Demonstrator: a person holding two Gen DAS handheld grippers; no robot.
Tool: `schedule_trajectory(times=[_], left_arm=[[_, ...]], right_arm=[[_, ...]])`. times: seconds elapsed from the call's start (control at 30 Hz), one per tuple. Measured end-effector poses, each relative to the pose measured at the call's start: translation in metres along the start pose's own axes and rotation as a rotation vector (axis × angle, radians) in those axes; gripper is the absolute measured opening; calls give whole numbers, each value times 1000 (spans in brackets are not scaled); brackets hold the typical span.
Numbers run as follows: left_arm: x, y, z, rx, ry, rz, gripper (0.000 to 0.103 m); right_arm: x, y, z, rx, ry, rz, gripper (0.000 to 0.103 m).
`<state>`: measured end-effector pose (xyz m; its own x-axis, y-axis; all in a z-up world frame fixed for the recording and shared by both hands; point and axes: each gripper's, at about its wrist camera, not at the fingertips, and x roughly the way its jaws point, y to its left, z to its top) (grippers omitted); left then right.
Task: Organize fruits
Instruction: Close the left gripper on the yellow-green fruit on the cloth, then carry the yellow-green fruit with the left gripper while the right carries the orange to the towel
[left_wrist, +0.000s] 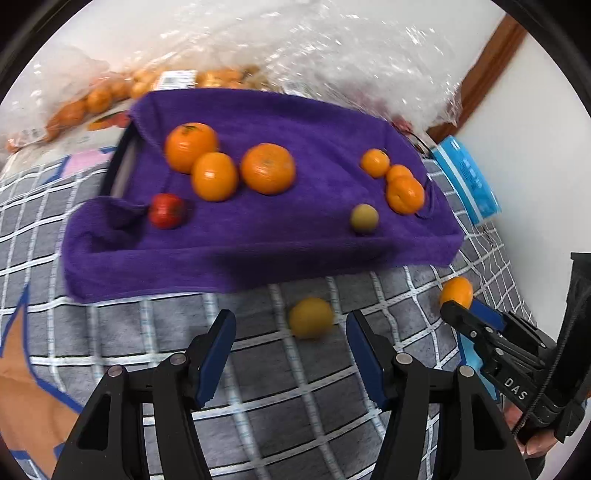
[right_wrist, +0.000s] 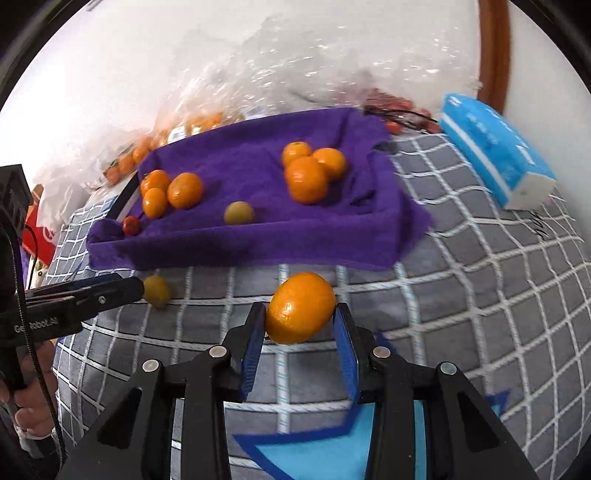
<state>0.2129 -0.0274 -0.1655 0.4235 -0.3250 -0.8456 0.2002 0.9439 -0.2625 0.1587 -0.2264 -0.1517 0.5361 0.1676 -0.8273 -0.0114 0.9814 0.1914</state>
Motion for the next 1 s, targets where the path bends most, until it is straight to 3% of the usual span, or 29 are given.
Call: schedule_trajectory(times=[0.17, 0.27, 0.4, 1.0], left_arm=[[15, -11, -1, 4, 32, -3, 46], [17, -15, -2, 9, 20, 18, 41], [19, -20, -3, 31, 19, 61, 27], [5, -6, -17, -30, 18, 27, 27]], right_arm=[[-1, -10, -4, 8, 1, -14, 37], [-1, -16, -5, 15, 3, -13, 37], [0, -18, -8, 15, 7, -10, 37], [-3, 1, -21, -32, 21, 0, 37]])
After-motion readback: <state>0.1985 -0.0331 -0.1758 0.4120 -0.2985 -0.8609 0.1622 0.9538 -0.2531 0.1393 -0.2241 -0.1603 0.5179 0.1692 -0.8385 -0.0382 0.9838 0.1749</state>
